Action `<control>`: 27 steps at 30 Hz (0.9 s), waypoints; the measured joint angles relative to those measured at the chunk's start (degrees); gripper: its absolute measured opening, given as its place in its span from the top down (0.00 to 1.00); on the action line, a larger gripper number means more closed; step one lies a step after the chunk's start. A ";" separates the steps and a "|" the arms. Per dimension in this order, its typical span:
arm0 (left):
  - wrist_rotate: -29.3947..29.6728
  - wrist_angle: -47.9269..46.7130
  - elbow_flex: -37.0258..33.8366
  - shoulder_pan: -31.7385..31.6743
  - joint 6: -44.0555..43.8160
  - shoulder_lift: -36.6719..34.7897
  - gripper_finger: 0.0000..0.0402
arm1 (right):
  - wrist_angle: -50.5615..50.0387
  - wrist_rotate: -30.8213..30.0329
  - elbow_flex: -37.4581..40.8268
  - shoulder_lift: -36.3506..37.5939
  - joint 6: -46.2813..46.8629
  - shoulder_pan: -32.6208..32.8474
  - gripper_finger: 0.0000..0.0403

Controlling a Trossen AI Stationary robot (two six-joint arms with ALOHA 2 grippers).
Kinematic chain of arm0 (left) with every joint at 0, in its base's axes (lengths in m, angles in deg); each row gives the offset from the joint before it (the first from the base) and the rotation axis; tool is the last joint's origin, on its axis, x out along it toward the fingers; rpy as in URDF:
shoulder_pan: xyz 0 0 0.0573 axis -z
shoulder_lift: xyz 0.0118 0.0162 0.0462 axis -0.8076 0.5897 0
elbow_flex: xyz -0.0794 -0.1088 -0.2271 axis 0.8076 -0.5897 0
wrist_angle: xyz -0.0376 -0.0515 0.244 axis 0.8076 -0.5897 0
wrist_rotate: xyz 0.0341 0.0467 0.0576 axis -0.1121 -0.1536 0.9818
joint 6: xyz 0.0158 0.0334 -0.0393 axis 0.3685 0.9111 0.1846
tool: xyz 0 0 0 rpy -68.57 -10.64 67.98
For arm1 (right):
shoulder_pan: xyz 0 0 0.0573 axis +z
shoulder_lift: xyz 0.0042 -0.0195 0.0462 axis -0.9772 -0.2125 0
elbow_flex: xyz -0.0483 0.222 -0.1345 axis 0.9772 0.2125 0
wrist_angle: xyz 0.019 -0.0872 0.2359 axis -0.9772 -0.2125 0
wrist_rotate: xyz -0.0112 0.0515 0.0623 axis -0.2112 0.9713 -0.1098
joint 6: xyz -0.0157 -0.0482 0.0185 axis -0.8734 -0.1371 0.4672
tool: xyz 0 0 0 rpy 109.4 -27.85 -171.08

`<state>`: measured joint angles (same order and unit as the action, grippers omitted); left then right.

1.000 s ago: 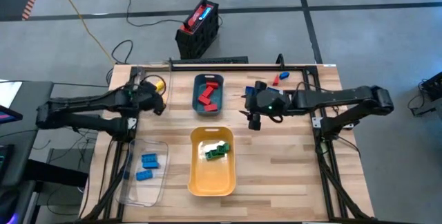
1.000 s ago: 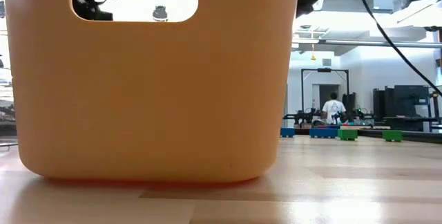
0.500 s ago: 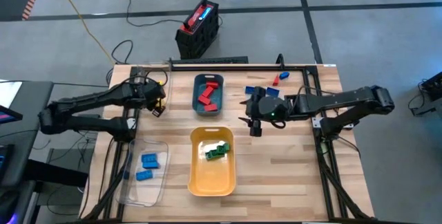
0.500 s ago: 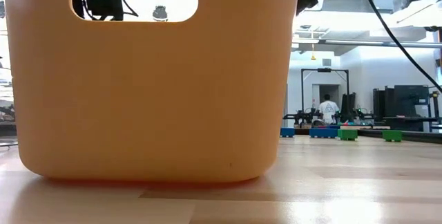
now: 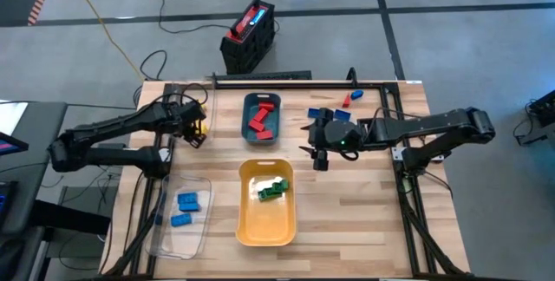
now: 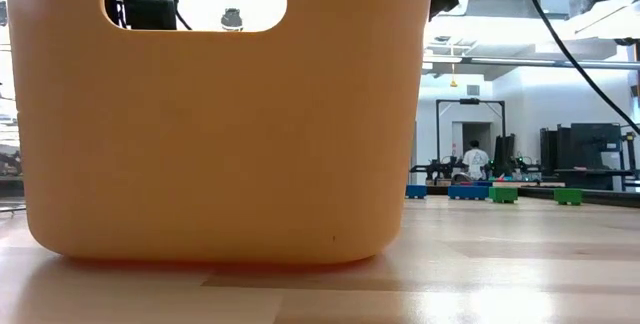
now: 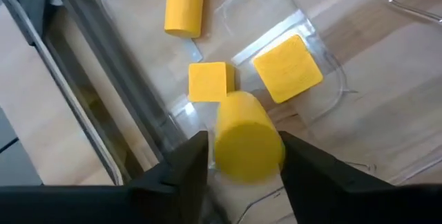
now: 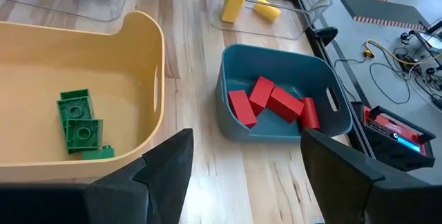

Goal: Sort blocks
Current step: Put the circular yellow game piece into the top left transparent bin, then put the rectangular blue game piece into the bottom transparent bin

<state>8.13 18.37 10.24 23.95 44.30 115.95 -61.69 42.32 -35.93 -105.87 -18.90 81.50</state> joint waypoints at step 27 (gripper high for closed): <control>-1.05 41.01 4.92 19.40 18.62 4.97 0.46 | 4.25 0.34 13.48 7.21 3.12 -16.62 0.32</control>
<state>7.08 59.38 15.16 43.35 62.92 120.92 -57.45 42.66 -22.45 -98.65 -15.78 64.88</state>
